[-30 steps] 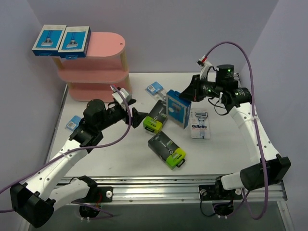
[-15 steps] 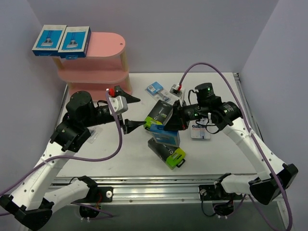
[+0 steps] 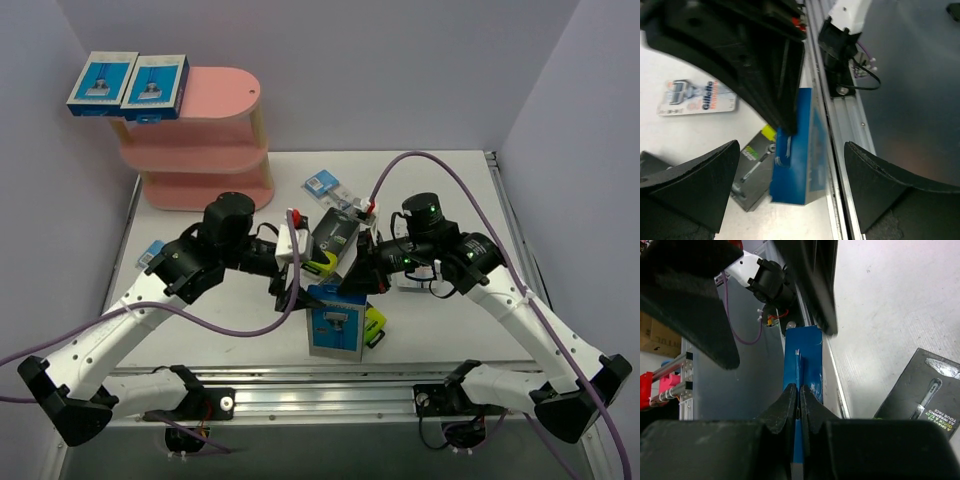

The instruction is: Place and organize the shaving razors onto the shelf

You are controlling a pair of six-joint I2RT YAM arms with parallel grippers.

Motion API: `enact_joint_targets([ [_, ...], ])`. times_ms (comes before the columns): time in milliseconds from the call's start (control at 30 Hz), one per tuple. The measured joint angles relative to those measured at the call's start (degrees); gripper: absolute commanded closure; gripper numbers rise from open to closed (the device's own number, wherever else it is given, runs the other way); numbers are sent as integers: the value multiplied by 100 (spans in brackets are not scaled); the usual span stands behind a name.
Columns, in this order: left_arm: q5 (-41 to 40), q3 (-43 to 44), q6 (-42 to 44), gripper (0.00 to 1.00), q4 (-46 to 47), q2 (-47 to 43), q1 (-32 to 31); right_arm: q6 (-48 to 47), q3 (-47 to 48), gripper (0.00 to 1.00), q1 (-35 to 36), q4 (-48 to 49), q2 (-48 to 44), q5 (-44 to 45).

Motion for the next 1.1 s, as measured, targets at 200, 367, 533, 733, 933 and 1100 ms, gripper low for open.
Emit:
enact_joint_targets([
  [200, -393, 0, 271, 6, -417, 308, -706, 114, -179, 100, 63, 186, -131, -11],
  [367, -850, 0, 573, 6, -914, 649, -837, 129, -179, 100, 87, 249, -269, -13],
  [533, -1349, 0, 691, 0, -1078, 706, -890, 131, -201, 100, 87, 271, -400, -31],
  [733, -1716, -13, 678, 51, -1040, 640, -898, 175, -310, 91, 87, 328, -420, -2],
  [933, -1871, -240, 557, 78, -894, 476, -909, 356, -363, 56, 87, 595, -437, 155],
  [1100, -2072, -485, 420, 95, -820, 389, -909, 540, -459, 32, 90, 826, -466, 321],
])
